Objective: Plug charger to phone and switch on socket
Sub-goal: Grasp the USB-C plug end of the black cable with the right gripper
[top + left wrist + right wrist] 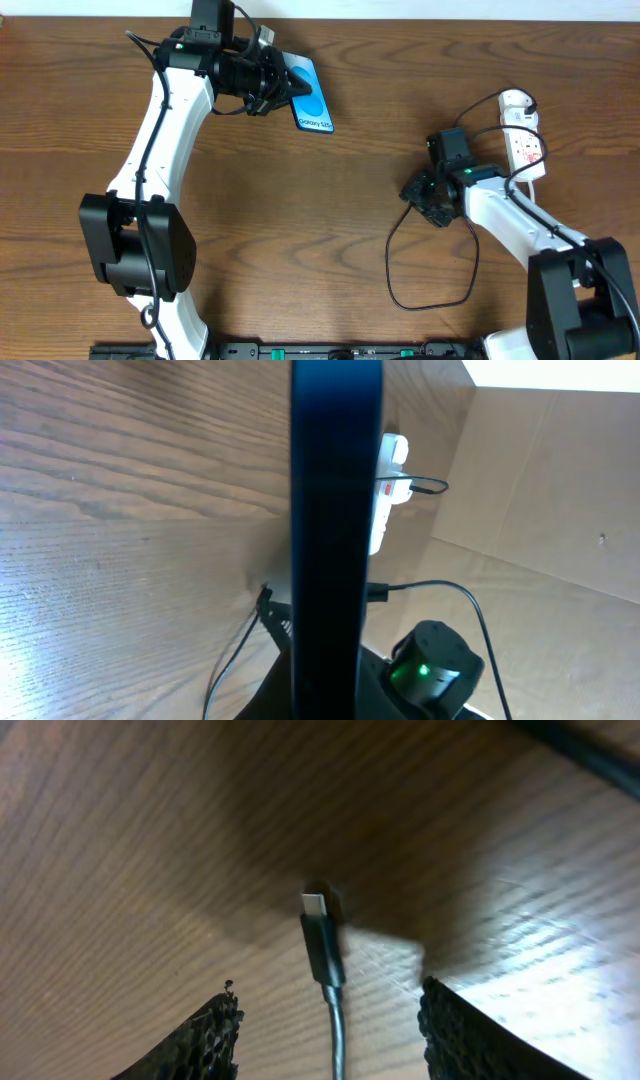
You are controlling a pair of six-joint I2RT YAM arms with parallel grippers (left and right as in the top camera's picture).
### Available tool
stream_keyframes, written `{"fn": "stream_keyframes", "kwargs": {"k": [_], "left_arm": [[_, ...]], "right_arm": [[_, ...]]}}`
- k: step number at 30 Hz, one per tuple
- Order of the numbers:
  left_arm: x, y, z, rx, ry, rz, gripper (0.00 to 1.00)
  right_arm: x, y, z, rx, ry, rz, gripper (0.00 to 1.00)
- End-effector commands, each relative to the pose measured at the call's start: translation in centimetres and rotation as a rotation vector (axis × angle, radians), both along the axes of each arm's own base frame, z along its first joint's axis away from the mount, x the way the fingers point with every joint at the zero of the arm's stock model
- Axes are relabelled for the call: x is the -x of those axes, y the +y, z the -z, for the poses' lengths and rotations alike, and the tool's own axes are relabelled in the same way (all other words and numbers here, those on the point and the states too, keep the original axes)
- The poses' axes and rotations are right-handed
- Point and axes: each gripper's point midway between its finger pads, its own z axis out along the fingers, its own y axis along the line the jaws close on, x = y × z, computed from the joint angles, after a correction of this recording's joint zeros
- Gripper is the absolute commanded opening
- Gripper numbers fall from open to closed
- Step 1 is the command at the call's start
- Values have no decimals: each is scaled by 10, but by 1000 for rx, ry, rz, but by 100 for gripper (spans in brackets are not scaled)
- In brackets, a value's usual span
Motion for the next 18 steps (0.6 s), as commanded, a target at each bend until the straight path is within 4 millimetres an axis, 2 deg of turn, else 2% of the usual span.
{"fn": "stream_keyframes", "kwargs": {"k": [1, 7, 9, 10, 18], "left_arm": [[4, 0, -17, 17, -51, 18, 7], [4, 0, -17, 17, -51, 18, 7], [4, 0, -17, 17, -51, 18, 7], [4, 0, -17, 17, -51, 18, 7], [4, 0, -17, 17, -51, 18, 7]], "right_arm": [[2, -1, 12, 16, 27, 19, 56], [5, -2, 26, 26, 64, 27, 50], [6, -2, 29, 26, 74, 33, 45], [6, -1, 30, 26, 75, 33, 41], [7, 2, 31, 11, 80, 29, 33]]}}
